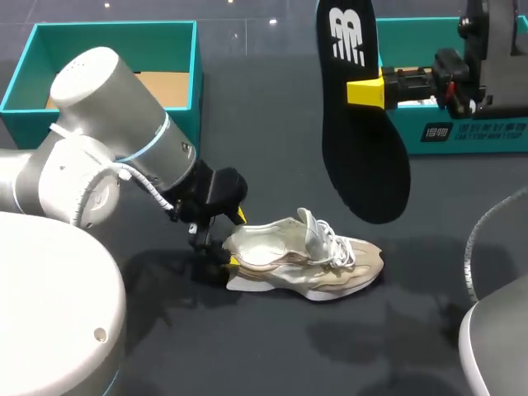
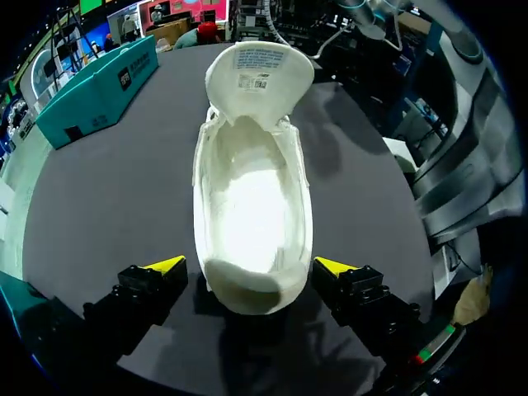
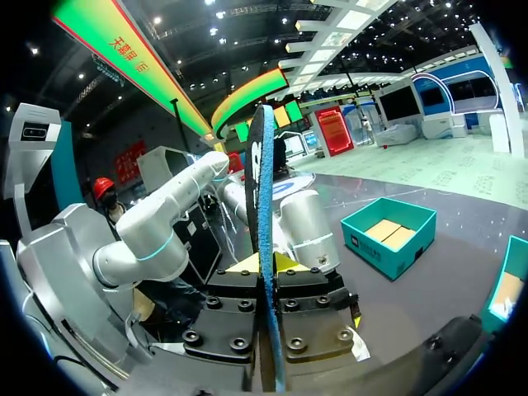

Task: Take the shoe out of the shoebox, open the shoe tongue, remove and reinsert the insole, then place the shoe into the shoebox

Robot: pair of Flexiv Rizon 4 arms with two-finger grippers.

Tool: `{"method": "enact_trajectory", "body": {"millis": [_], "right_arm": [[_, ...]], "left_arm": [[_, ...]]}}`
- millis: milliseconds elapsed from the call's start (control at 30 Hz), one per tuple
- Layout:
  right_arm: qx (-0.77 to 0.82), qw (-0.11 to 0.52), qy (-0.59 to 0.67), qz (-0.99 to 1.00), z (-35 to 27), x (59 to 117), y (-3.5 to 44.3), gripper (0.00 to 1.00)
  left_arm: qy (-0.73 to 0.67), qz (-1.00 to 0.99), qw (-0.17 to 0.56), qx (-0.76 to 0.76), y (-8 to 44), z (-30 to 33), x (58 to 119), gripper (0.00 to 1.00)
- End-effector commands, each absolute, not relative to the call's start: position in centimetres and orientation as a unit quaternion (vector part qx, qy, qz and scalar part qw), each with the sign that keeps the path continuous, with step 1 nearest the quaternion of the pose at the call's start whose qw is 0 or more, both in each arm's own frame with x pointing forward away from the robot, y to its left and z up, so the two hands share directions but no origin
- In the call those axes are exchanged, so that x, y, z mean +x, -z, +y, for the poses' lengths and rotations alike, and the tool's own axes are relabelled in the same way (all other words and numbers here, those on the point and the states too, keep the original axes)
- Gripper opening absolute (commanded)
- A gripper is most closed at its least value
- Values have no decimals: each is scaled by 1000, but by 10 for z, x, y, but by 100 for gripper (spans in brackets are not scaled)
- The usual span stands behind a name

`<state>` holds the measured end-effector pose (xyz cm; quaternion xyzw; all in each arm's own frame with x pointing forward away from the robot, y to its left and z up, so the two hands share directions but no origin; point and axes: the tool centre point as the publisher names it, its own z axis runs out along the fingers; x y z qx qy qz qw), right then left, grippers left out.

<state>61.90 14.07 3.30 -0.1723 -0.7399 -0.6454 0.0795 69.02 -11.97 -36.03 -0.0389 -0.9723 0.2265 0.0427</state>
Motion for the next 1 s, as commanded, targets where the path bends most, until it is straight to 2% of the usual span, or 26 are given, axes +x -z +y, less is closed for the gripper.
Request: {"method": "enact_trajectory", "body": {"millis": [33,367,1000], "right_arm": [[-172,81,644,-741,144,622,-33,0],[-172,81,644,-741,144,622,-33,0],[-172,81,644,-741,144,622,-33,0]], "left_arm": [[-112,-992,36,-44,353,-126,691,100],[-44,-997,17,-56,341,-136,685,100],[-43,-998,13,-52,340,-142,683,100]]}}
